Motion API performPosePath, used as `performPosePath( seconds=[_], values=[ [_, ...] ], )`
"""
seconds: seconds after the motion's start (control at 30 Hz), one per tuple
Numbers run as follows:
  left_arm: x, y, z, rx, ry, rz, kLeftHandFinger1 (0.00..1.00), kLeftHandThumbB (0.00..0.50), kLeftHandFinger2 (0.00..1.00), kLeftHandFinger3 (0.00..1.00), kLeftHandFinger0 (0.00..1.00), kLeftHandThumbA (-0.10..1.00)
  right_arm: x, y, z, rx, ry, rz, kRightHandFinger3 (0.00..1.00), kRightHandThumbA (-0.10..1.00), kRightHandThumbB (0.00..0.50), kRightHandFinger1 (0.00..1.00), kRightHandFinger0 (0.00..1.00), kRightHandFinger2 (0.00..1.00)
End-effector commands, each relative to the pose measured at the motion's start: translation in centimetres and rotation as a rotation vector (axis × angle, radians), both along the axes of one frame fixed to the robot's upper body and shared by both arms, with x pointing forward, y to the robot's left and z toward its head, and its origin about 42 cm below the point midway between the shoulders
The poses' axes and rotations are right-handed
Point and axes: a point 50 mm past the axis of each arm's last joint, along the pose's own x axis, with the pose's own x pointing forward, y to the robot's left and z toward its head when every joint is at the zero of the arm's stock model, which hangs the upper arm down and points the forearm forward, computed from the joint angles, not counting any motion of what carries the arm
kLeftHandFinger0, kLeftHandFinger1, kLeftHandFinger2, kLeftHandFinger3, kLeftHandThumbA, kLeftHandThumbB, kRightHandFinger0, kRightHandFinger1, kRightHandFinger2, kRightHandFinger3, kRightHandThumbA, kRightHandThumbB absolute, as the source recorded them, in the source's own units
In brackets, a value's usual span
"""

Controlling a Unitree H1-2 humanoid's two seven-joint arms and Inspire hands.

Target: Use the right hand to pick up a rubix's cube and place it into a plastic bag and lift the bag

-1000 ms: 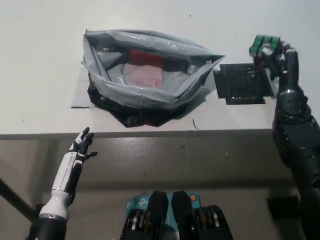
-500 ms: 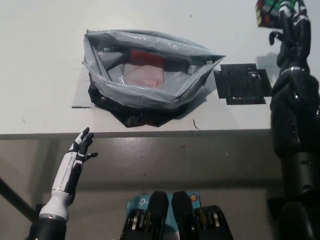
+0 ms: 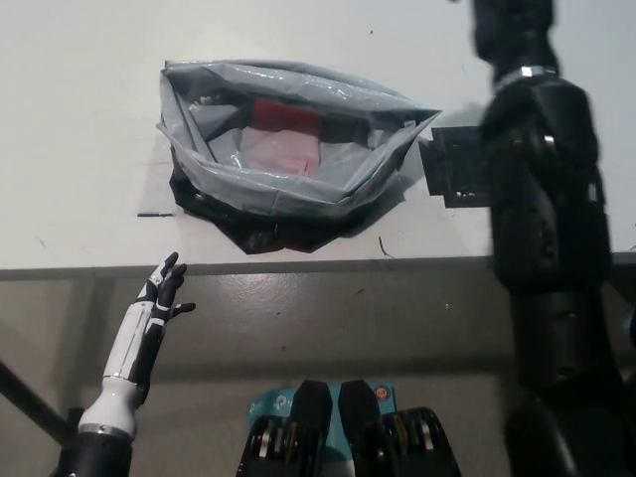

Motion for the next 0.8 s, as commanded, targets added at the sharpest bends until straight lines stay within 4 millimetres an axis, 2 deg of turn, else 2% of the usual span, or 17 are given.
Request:
performPosePath(
  seconds=[0.0,0.03,0.1,0.13,0.2,0.27,0.3,0.33,0.37,0.43,0.57,0.67,0.77],
  values=[
    [0.6,0.2,1.8,0.021,-0.072,-0.021,1.00,0.096,1.00,1.00,0.85,1.00,0.1,3.5,2.3,-0.123,-0.088,0.082,0.70,-0.10,0.148,0.32,0.00,0.87],
    [0.6,0.2,1.8,0.028,-0.076,-0.022,1.00,0.105,1.00,1.00,0.85,1.00,0.3,4.3,1.7,-0.181,-0.087,0.068,0.69,-0.10,0.146,0.39,0.03,0.87],
    [0.7,0.2,1.9,0.035,-0.082,-0.022,1.00,0.107,1.00,1.00,0.85,1.00,0.4,5.1,1.1,-0.224,-0.077,0.064,0.71,-0.10,0.144,0.41,0.01,0.86],
    [0.7,0.2,2.0,0.039,-0.085,-0.024,1.00,0.104,1.00,1.00,0.84,1.00,0.4,5.4,0.9,-0.251,-0.077,0.056,0.73,-0.10,0.149,0.41,0.00,0.85],
    [0.8,0.1,2.0,0.036,-0.086,-0.027,1.00,0.106,1.00,1.00,0.84,1.00,0.6,6.1,0.3,-0.320,-0.086,0.036,0.74,-0.10,0.158,0.33,0.00,0.75],
    [0.8,0.1,2.1,0.033,-0.077,-0.028,1.00,0.104,1.00,1.00,0.85,1.00,0.7,6.8,-0.3,-0.339,-0.057,0.046,0.77,-0.10,0.140,0.32,0.00,0.77],
    [0.8,0.1,2.1,0.036,-0.080,-0.028,1.00,0.101,1.00,1.00,0.85,1.00,0.8,7.1,-0.8,-0.369,-0.050,0.035,0.82,-0.10,0.124,0.35,0.00,0.83],
    [0.8,0.1,2.1,0.036,-0.079,-0.028,1.00,0.101,1.00,1.00,0.85,1.00,1.0,7.4,-1.4,-0.399,-0.049,0.026,0.84,-0.10,0.116,0.36,0.00,0.84],
    [0.8,0.1,2.1,0.036,-0.077,-0.028,1.00,0.101,1.00,1.00,0.85,1.00,1.0,7.4,-1.6,-0.408,-0.049,0.024,0.86,-0.10,0.108,0.37,0.00,0.85],
    [0.8,0.1,2.2,0.037,-0.079,-0.026,1.00,0.096,1.00,1.00,0.85,1.00,1.3,7.6,-2.6,-0.472,-0.047,-0.002,0.88,-0.10,0.122,0.41,0.02,0.86],
    [0.9,0.1,2.3,0.030,-0.075,-0.031,1.00,0.106,1.00,1.00,0.86,1.00,1.7,7.5,-4.0,-0.521,-0.038,-0.023,0.87,-0.10,0.127,0.37,0.00,0.81],
    [1.0,0.0,2.4,0.027,-0.070,-0.031,1.00,0.103,1.00,1.00,0.87,1.00,2.0,7.4,-5.0,-0.554,-0.024,-0.039,0.91,-0.10,0.119,0.39,0.00,0.82],
    [1.1,0.0,2.5,0.032,-0.075,-0.032,1.00,0.110,1.00,1.00,0.87,1.00,2.3,7.2,-6.2,-0.596,-0.044,-0.049,0.87,-0.10,0.122,0.41,0.00,0.81]
  ],
)
